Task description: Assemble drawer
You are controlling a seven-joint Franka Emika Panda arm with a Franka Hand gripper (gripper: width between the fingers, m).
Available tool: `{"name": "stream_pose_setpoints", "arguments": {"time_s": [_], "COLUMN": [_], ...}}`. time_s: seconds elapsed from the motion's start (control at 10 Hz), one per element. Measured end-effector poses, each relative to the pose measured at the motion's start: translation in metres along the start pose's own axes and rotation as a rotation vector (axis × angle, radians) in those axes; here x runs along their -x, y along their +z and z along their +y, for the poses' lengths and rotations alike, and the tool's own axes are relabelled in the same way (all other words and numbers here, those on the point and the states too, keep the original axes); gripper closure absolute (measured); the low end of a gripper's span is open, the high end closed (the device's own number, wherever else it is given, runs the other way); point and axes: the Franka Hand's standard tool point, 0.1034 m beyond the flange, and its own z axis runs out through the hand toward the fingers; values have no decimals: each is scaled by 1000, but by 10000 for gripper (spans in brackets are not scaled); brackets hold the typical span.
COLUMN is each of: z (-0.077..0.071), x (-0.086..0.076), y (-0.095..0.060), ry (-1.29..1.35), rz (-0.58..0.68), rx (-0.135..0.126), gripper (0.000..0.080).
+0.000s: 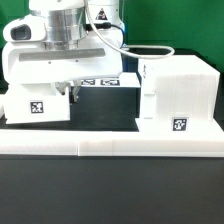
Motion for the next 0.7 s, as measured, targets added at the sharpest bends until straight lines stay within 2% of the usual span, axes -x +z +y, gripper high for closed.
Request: {"name": "stream_pose_setpoints", "arguments": {"time_s": [0.4, 0.6, 0.7], "z": [1, 2, -6], "x": [1, 1, -4], "y": [1, 2, 5], "ry": [-42, -180, -328], "rz": [-1, -4, 9], "rx": [0, 8, 37], "gripper": [756, 756, 756]}}
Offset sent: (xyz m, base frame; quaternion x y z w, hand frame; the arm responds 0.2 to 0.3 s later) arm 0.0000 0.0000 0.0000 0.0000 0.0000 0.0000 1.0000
